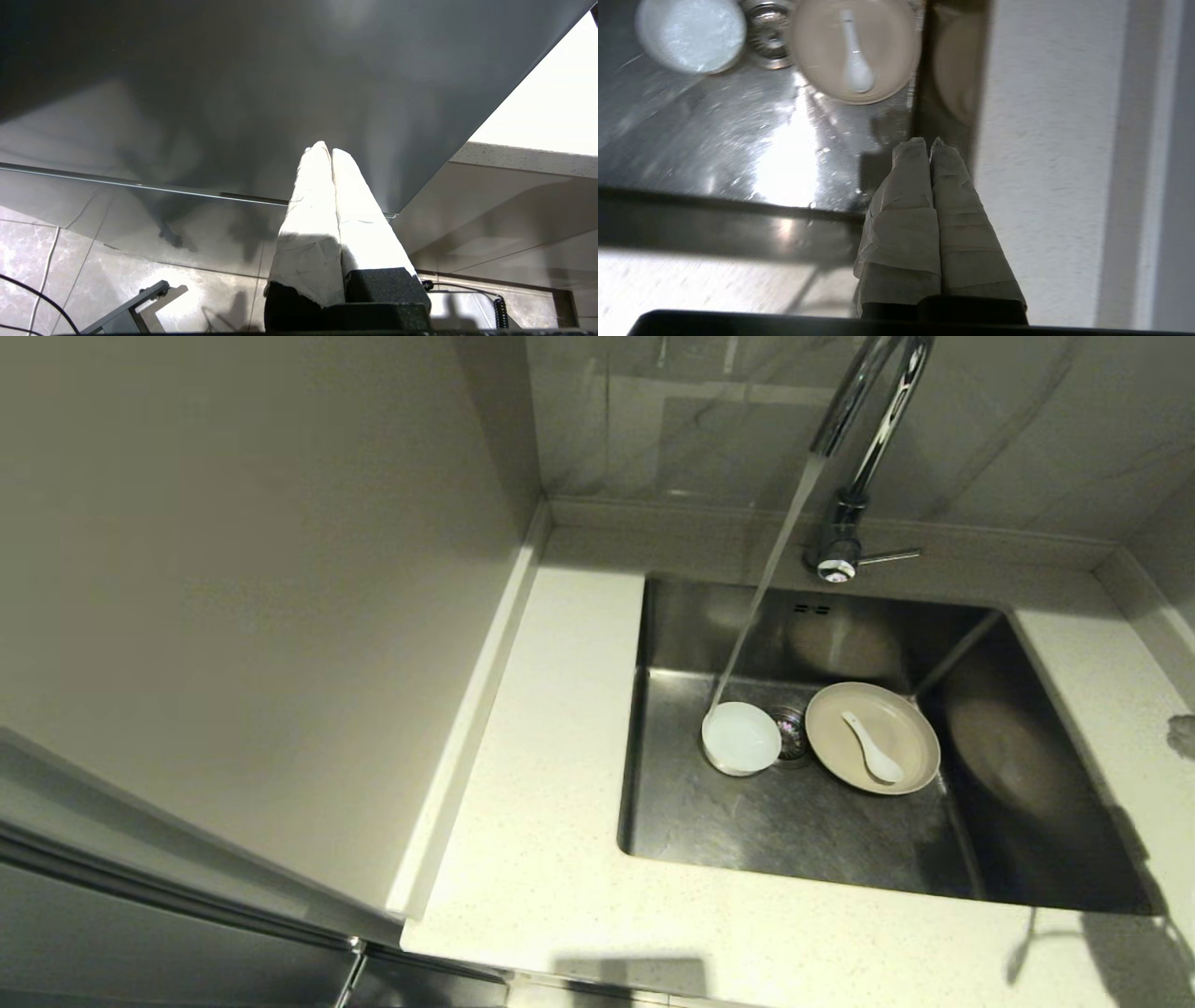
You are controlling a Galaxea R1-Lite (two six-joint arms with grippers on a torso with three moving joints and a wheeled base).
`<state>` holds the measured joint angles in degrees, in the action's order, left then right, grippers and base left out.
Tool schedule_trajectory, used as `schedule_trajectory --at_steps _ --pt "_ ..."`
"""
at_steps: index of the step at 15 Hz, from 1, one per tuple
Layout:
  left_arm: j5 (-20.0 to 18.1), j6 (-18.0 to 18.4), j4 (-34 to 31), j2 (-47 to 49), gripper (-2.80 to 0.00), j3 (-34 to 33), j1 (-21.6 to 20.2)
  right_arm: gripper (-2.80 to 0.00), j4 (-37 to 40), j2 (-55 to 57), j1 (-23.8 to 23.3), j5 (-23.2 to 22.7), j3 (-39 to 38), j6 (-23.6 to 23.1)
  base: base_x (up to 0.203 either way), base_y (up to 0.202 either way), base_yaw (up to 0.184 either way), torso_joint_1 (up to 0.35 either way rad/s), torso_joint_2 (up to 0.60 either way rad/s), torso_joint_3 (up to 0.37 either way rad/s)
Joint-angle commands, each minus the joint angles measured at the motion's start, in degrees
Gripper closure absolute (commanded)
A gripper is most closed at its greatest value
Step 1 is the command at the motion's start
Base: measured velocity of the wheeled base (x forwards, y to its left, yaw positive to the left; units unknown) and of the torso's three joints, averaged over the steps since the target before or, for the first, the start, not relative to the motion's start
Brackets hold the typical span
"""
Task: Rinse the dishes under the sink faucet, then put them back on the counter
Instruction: Wait for the water to rinse the bowl
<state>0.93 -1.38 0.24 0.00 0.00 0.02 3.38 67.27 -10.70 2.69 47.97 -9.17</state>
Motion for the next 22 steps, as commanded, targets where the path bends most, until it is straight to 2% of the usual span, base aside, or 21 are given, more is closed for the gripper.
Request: schedule_trajectory --at_steps 1,5,7,13,15,17,22 --pt "0.0 0.0 0.0 -0.2 0.0 0.0 0.0 0.0 -3.3 -8.8 3.1 0.1 -9.3 -0.2 0.0 0.0 0.0 0.0 0.0 0.0" --pt "0.0 0.0 0.0 -0.2 0.0 0.0 0.0 0.0 -11.9 -21.0 4.8 -0.2 -27.2 -0.2 0.0 0.0 0.0 0.0 0.0 0.0" --pt "0.0 0.0 0.0 -0.2 0.0 0.0 0.0 0.0 -15.0 -26.3 5.2 -0.4 -32.8 0.0 0.0 0.0 0.0 0.0 0.0 0.0" --pt "0.0 0.0 0.0 -0.2 0.0 0.0 0.0 0.0 -14.5 -43.7 5.5 -3.9 -44.9 -0.1 0.0 0.0 0.0 0.0 0.0 0.0" --pt "0.0 0.0 0.0 -0.2 0.0 0.0 0.0 0.0 -11.8 -49.8 5.6 -4.8 -47.2 -0.5 0.0 0.0 0.0 0.0 0.0 0.0" --pt "0.0 0.0 0.0 -0.2 0.0 0.0 0.0 0.0 -9.5 -50.8 5.7 -5.9 -48.0 -0.4 0.0 0.0 0.0 0.0 0.0 0.0" --pt "0.0 0.0 0.0 -0.2 0.0 0.0 0.0 0.0 -6.0 -51.2 7.4 -3.7 -48.0 0.8 0.0 0.0 0.0 0.0 0.0 0.0"
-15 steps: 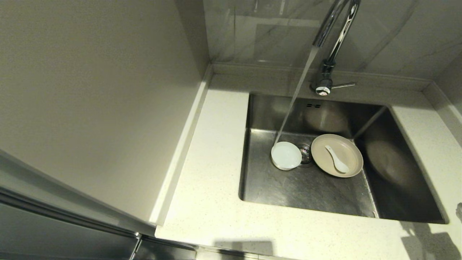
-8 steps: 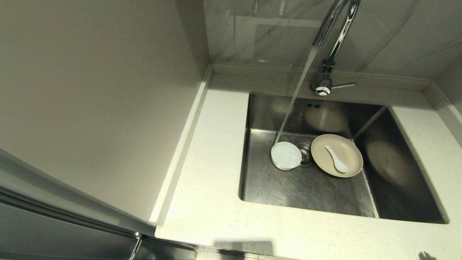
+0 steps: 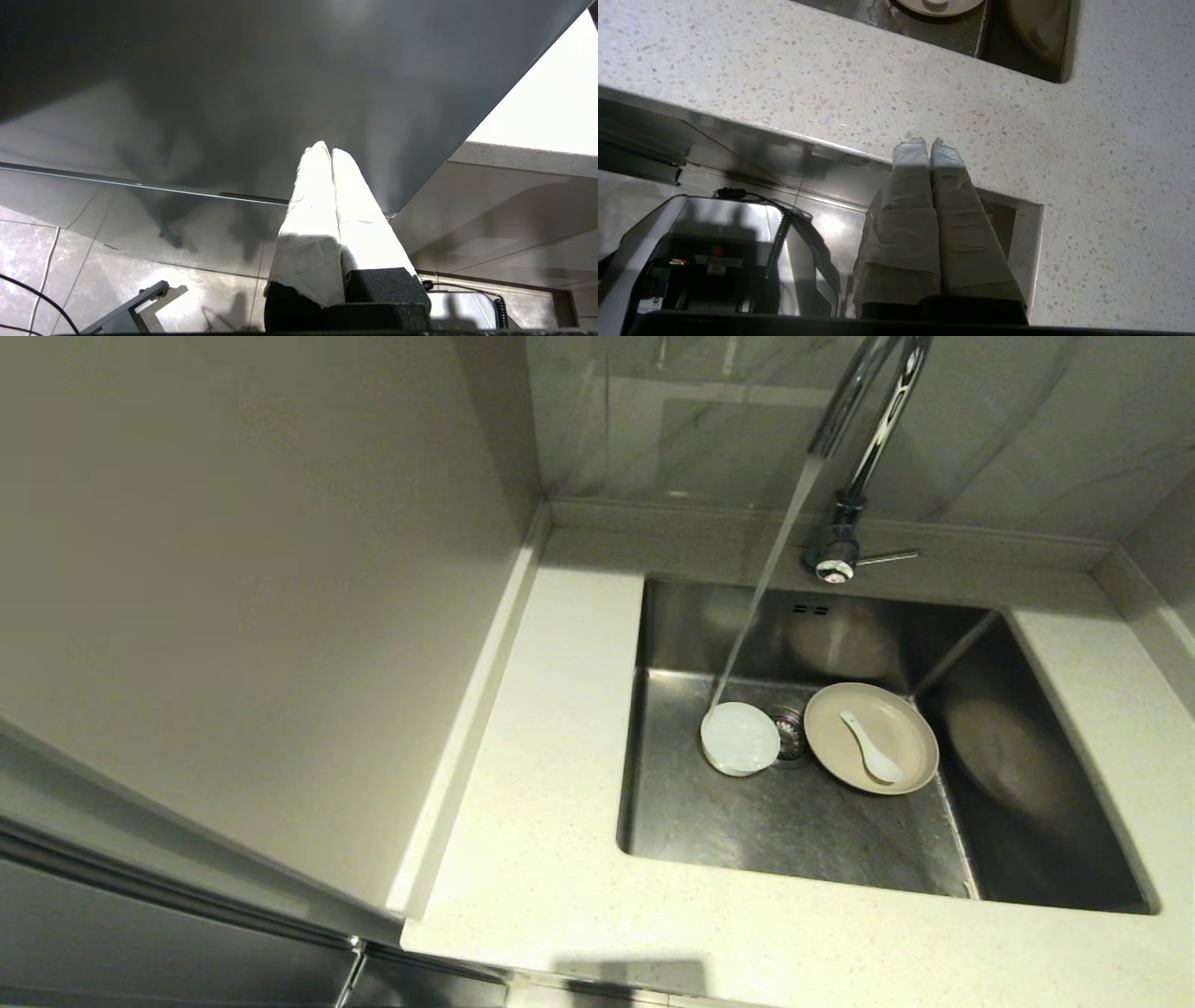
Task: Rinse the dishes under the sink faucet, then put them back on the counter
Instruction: Wait for the water to rinse the bowl
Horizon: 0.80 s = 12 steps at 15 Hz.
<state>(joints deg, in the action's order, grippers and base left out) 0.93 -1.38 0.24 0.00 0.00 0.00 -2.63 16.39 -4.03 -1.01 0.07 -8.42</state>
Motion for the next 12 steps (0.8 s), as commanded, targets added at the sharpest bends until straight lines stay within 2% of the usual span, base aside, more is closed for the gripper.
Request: schedule_trajectory --at_steps 1,4,12 --pt "0.0 0.0 0.0 -0.2 0.0 0.0 0.0 0.0 0.0 -1.1 1.4 -0.2 -0.1 -0.2 0.0 0.0 0.0 0.0 0.0 0.0" --pt "0.0 0.0 0.0 -0.2 0.0 0.0 0.0 0.0 0.1 -5.1 3.2 -0.3 -0.1 -1.5 0.0 0.0 0.0 0.0 0.0 0.0" --pt "0.0 0.0 0.0 -0.2 0.0 0.0 0.0 0.0 0.5 -16.4 3.8 -0.3 -0.1 1.0 0.0 0.0 0.0 0.0 0.0 0.0"
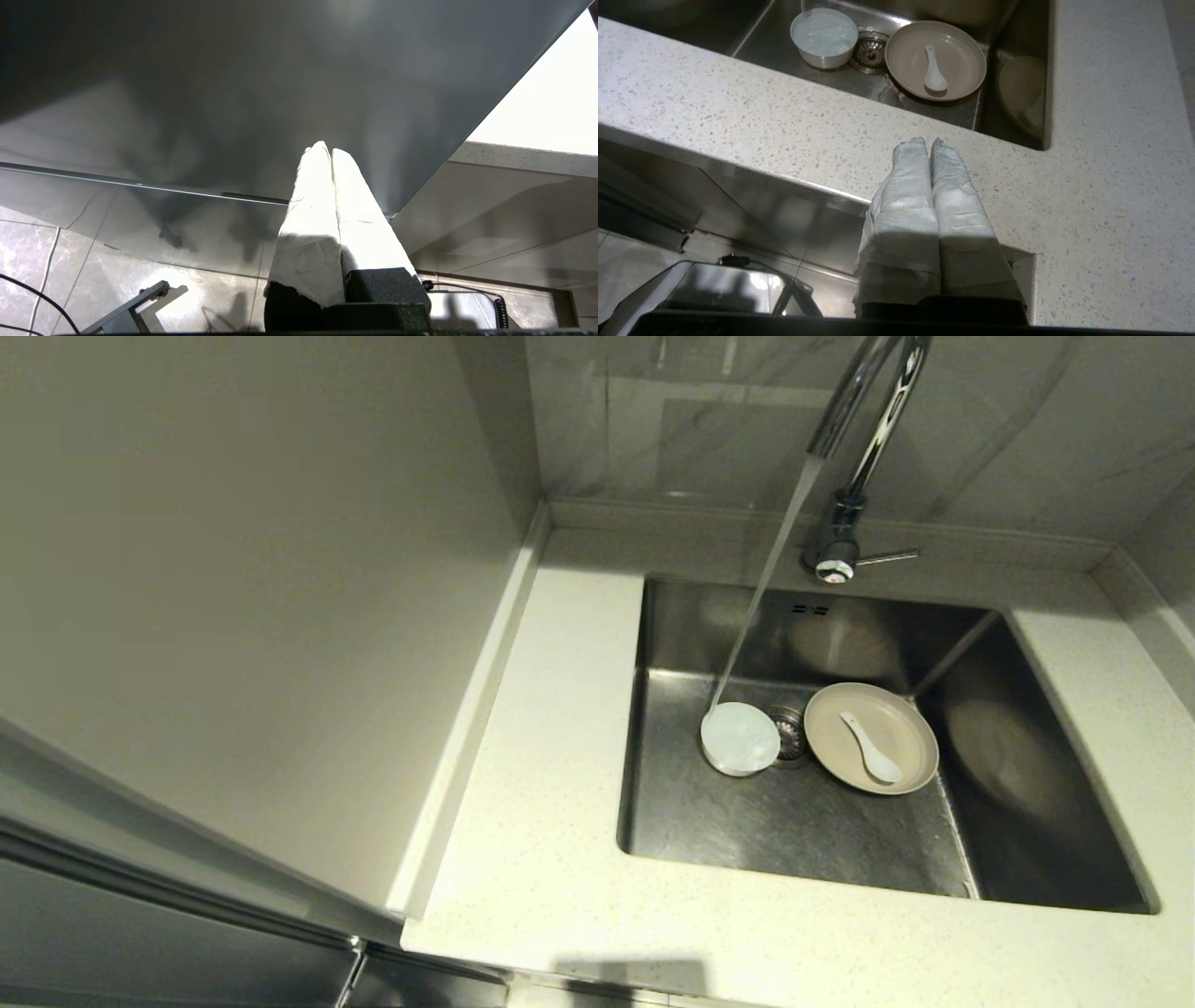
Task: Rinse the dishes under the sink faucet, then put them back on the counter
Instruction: Wait for the water to rinse the bowl
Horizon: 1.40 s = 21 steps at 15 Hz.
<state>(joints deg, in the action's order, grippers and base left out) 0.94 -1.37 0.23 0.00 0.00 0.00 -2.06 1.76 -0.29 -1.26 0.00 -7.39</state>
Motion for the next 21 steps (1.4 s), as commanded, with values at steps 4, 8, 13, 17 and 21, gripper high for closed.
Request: schedule_trajectory --at_steps 4,8,13,17,21 --pt "0.0 0.0 0.0 -0.2 0.0 0.0 0.0 0.0 -0.1 -1.8 0.0 0.0 0.0 0.4 0.0 0.0 0.0 0.0 0.0 0.0" --pt "0.0 0.0 0.0 -0.2 0.0 0.0 0.0 0.0 -0.1 -1.8 0.0 -0.1 0.0 0.6 0.0 0.0 0.0 0.0 0.0 0.0" --pt "0.0 0.0 0.0 -0.2 0.0 0.0 0.0 0.0 0.0 -1.8 0.0 -0.1 0.0 0.6 0.0 0.0 0.0 0.0 0.0 0.0" --pt "0.0 0.0 0.0 -0.2 0.0 0.0 0.0 0.0 0.0 -1.8 0.0 -0.1 0.0 0.6 0.0 0.0 0.0 0.0 0.0 0.0" --pt "0.0 0.0 0.0 -0.2 0.0 0.0 0.0 0.0 0.0 -1.8 0.0 -0.1 0.0 0.6 0.0 0.0 0.0 0.0 0.0 0.0"
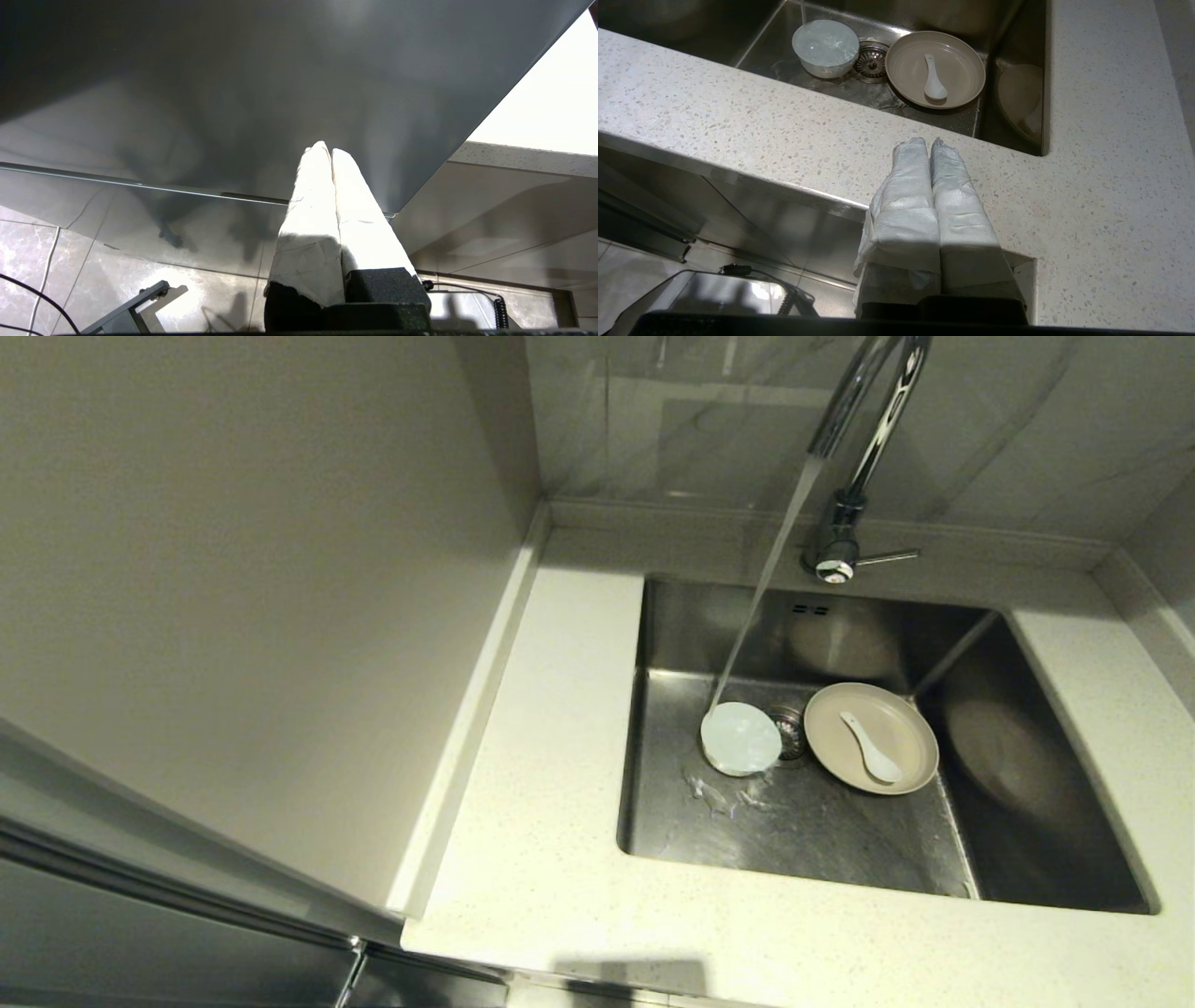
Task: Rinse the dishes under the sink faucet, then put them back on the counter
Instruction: Wait for the water to rinse the bowl
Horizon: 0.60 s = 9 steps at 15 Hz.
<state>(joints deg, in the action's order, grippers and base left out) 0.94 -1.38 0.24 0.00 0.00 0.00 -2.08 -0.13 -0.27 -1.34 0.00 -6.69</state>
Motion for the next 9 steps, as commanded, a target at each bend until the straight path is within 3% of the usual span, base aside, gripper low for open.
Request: schedule_trajectory --at_steps 1,9 --pt "0.0 0.0 0.0 -0.2 0.0 0.0 0.0 0.0 0.0 0.1 0.0 -0.1 0.0 -0.1 0.0 0.0 0.0 0.0 0.0 0.0" --pt "0.0 0.0 0.0 -0.2 0.0 0.0 0.0 0.0 0.0 0.1 0.0 -0.1 0.0 -0.1 0.0 0.0 0.0 0.0 0.0 0.0"
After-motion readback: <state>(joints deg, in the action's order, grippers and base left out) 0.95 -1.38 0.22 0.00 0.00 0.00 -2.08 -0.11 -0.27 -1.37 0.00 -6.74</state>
